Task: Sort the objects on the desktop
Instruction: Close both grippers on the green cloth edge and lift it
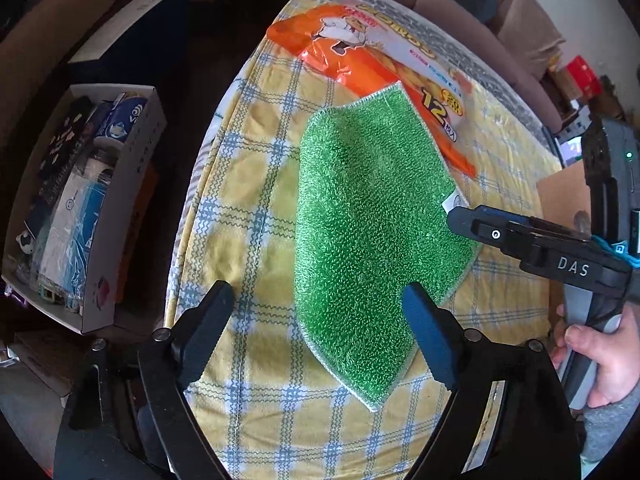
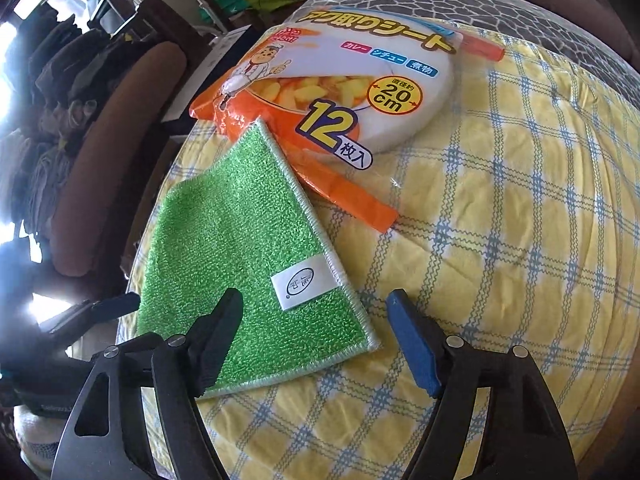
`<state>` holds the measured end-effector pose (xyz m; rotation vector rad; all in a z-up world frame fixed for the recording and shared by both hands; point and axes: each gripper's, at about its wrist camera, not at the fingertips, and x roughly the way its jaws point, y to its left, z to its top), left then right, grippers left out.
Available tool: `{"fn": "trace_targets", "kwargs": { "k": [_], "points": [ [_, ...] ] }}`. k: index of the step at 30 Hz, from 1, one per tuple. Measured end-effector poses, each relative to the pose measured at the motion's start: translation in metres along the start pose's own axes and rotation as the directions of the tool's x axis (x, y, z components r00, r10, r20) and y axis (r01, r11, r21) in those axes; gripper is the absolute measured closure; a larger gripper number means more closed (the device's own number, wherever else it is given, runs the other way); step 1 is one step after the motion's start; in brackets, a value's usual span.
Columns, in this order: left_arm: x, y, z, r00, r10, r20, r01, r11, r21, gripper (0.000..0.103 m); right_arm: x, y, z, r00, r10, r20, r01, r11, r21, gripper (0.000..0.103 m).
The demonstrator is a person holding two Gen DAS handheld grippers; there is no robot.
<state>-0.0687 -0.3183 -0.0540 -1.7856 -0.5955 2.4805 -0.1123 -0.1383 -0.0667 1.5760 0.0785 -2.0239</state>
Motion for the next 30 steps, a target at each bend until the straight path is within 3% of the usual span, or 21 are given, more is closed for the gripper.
{"fn": "trace_targets", "kwargs": {
  "k": [1,2,3,4,7,9,13,22,30],
  "points": [
    [-0.001,-0.001,0.0,1.0,0.001,0.005,-0.001,1.0,0.006,0.034,0.0,0.003,0.0,1.0,-0.01,-0.002,0.01,1.0,-0.016,0.04],
    [-0.001,-0.001,0.0,1.0,-0.001,0.008,0.001,1.0,0.009,0.048,0.001,0.005,0.0,1.0,-0.014,-0.011,0.013,1.0,-0.029,0.056],
    [-0.001,-0.002,0.001,1.0,-0.01,0.003,0.01,1.0,0.01,0.055,0.002,0.007,0.0,1.0,-0.023,-0.016,0.022,0.999,-0.037,0.066],
    [0.0,-0.001,0.001,1.0,-0.013,-0.005,0.013,1.0,0.008,0.061,0.002,0.009,0.0,1.0,-0.019,-0.02,0.019,0.999,-0.045,0.068],
    [-0.001,-0.001,0.001,0.999,-0.042,-0.01,0.042,0.999,0.002,0.065,-0.001,0.012,-0.002,1.0,0.004,-0.024,-0.005,0.999,-0.045,0.075],
    [-0.004,0.001,0.001,0.998,-0.068,-0.009,0.068,0.998,-0.009,0.082,-0.006,0.012,-0.002,0.998,0.053,-0.015,-0.053,0.998,-0.024,0.081],
    [-0.009,0.002,0.005,0.992,-0.123,-0.007,0.123,0.992,-0.027,0.093,-0.011,0.014,-0.004,0.994,0.113,-0.011,-0.113,0.994,0.004,0.085],
    [-0.073,-0.034,0.029,0.978,-0.187,0.096,0.185,0.982,0.038,0.094,-0.063,0.023,-0.001,0.984,0.166,0.07,-0.165,0.986,-0.013,0.086],
    [-0.14,-0.112,0.049,0.956,-0.239,0.17,0.212,0.964,0.163,0.094,-0.162,0.014,-0.006,0.956,0.198,0.218,-0.195,0.98,-0.035,0.086]
  ]
}}
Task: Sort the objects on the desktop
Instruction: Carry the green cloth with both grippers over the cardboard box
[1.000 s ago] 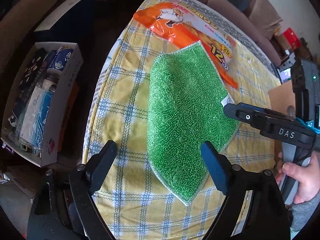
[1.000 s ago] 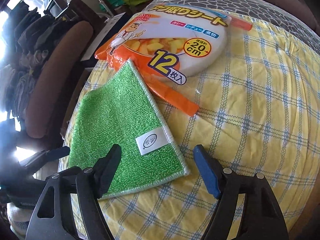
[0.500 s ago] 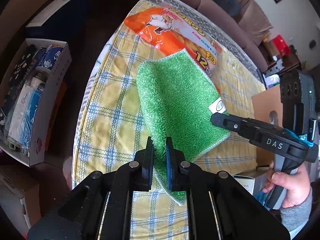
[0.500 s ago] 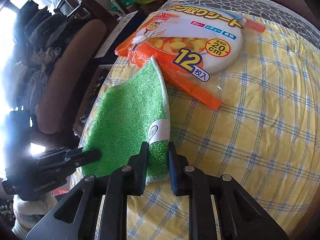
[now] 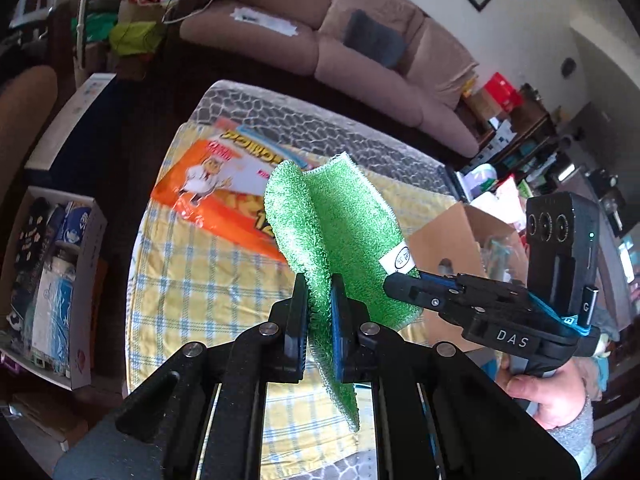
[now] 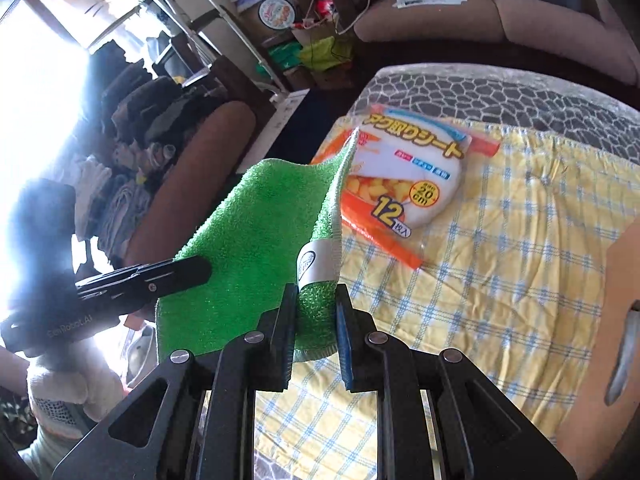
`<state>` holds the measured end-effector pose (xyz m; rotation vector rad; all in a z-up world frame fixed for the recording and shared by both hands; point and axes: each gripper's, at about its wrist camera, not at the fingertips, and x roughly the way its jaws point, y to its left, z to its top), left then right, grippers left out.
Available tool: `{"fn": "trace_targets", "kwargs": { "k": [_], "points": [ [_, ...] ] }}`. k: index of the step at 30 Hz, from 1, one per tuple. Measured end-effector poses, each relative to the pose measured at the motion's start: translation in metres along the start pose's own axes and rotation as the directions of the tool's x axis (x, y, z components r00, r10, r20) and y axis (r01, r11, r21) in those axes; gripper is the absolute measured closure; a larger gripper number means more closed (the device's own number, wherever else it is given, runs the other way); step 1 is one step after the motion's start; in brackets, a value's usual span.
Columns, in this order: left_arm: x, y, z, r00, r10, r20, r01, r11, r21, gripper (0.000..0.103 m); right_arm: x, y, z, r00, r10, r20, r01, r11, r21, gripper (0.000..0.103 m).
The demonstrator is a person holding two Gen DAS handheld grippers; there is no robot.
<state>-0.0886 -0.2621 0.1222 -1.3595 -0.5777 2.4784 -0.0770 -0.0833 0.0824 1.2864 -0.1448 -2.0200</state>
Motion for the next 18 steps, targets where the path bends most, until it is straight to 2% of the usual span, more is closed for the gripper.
{"fn": "trace_targets", "kwargs": {
  "k": [7,13,18],
  "points": [
    [0.008,-0.101,0.017,0.997,-0.076,0.004,0.075,0.992,0.101,0.094,-0.113,-0.03,-0.006,0.99,-0.038,0.137,0.036,0.999,0.016,0.086],
    [0.053,-0.198,0.008,0.992,-0.119,-0.05,0.127,0.972,0.197,0.094,-0.199,-0.091,-0.036,0.97,-0.116,0.213,0.098,0.991,0.093,0.086],
    [0.1,-0.267,-0.009,0.987,-0.117,-0.111,0.142,0.956,0.258,0.094,-0.242,-0.15,-0.066,0.954,-0.157,0.256,0.114,0.978,0.174,0.086]
  ]
}}
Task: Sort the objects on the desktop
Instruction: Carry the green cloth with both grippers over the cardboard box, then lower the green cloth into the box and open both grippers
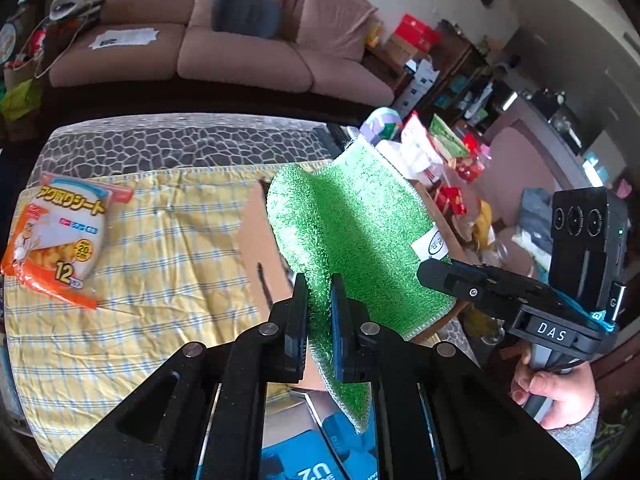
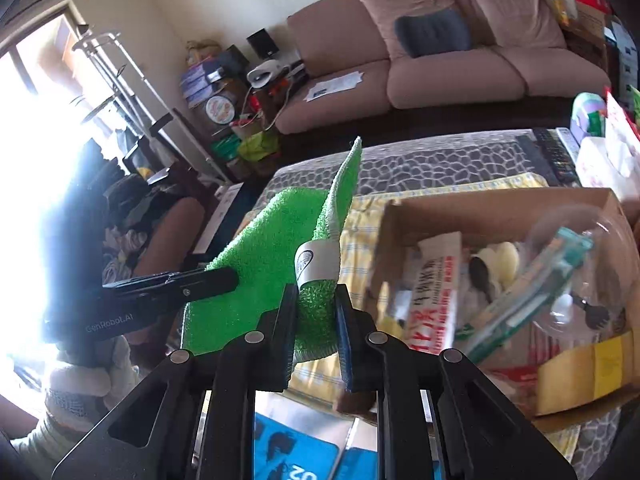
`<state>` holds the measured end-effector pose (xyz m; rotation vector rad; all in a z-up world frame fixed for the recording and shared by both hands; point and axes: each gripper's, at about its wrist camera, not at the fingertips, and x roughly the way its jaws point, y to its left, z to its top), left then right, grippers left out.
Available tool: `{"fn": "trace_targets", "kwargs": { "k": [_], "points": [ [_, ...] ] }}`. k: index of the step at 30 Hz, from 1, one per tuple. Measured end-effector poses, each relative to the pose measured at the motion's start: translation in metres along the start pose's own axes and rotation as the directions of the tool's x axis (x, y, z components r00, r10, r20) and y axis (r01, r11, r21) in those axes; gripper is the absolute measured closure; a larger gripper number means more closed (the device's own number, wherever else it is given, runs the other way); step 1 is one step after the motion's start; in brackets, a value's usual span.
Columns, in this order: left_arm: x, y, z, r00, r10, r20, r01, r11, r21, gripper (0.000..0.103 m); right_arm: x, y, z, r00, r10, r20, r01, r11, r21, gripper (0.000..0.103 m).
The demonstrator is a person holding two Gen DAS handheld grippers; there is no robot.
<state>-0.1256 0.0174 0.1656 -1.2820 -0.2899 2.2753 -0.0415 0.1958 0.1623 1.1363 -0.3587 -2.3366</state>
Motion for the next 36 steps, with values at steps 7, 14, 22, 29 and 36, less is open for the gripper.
{"fn": "trace_targets", "kwargs": {
  "k": [7,14,22,29,36],
  "points": [
    [0.068,-0.056,0.009,0.997,0.015,-0.072,-0.012,0.999,0.053,0.094,-0.02,-0.081,-0.018,1.0,0.0,0.028,-0.003,0.994,0.106,0.086],
    [0.121,-0.097,0.024,0.994,0.028,-0.106,-0.016,0.994,0.112,0.094,-0.05,-0.146,-0.021,0.997,-0.031,0.073,0.018,0.984,0.178,0.086],
    [0.178,-0.13,0.034,0.99,0.048,-0.132,-0.025,0.984,0.174,0.094,-0.072,-0.221,-0.019,0.988,-0.14,0.07,0.119,0.962,0.246,0.086],
    [0.214,-0.136,0.029,0.982,0.11,-0.154,-0.075,0.973,0.217,0.093,-0.069,-0.262,-0.015,0.972,-0.235,0.019,0.223,0.941,0.256,0.086],
    [0.233,-0.135,0.017,0.959,0.216,-0.182,-0.158,0.944,0.288,0.082,-0.056,-0.266,-0.022,0.951,-0.309,-0.029,0.307,0.926,0.22,0.087]
  ]
}}
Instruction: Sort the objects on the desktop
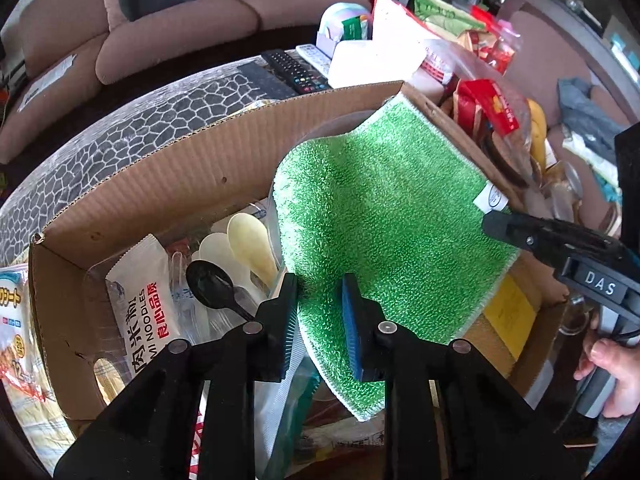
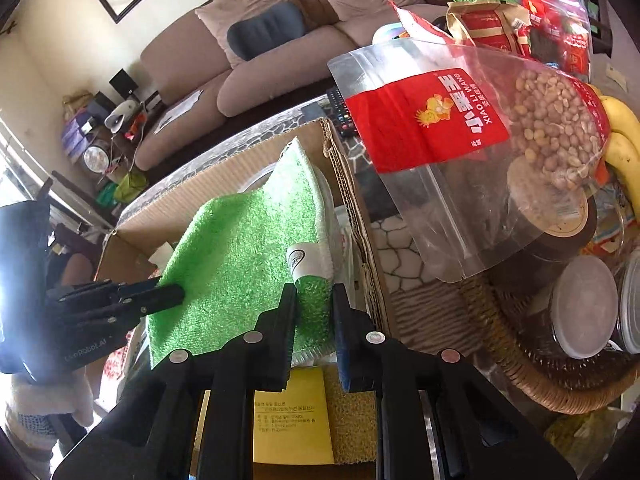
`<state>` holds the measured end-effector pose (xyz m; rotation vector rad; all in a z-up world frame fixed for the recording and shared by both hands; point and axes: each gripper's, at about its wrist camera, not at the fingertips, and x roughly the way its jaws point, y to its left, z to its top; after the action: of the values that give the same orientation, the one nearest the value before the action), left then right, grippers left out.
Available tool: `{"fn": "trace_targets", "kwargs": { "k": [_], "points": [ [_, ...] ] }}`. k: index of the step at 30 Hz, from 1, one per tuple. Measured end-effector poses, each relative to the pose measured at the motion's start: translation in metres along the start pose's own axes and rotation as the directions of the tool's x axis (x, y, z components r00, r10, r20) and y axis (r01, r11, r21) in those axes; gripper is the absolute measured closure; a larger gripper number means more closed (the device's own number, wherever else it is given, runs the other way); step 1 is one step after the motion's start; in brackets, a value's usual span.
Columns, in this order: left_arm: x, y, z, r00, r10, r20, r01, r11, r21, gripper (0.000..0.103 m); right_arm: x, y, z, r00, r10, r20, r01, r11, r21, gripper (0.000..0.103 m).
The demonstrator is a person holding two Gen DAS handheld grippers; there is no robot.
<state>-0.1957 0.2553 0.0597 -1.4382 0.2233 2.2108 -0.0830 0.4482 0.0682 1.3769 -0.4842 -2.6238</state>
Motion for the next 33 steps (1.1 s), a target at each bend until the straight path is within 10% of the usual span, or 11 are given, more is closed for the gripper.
{"fn": "trace_targets", "kwargs": {
  "k": [9,18,33],
  "points": [
    [-0.039,0.018,-0.007,0.992,0.104,0.064,-0.105,0.995,-0.003,0.054,-0.02,0.018,0.0,0.998,-0.052,0.019,0.052,0.998,-0.028,0.049],
    [-0.075,0.036,-0.015,0.996,0.042,0.075,-0.038,0.998,-0.054,0.053,-0.054,0.043,0.0,0.998,-0.049,0.042,0.051,0.998,-0.048,0.048],
    [0.018,0.03,0.017,0.998,-0.031,-0.052,0.026,0.996,-0.09,0.051,-0.003,0.037,-0.007,0.996,-0.081,-0.027,0.076,0.986,-0.147,0.056]
  ]
}}
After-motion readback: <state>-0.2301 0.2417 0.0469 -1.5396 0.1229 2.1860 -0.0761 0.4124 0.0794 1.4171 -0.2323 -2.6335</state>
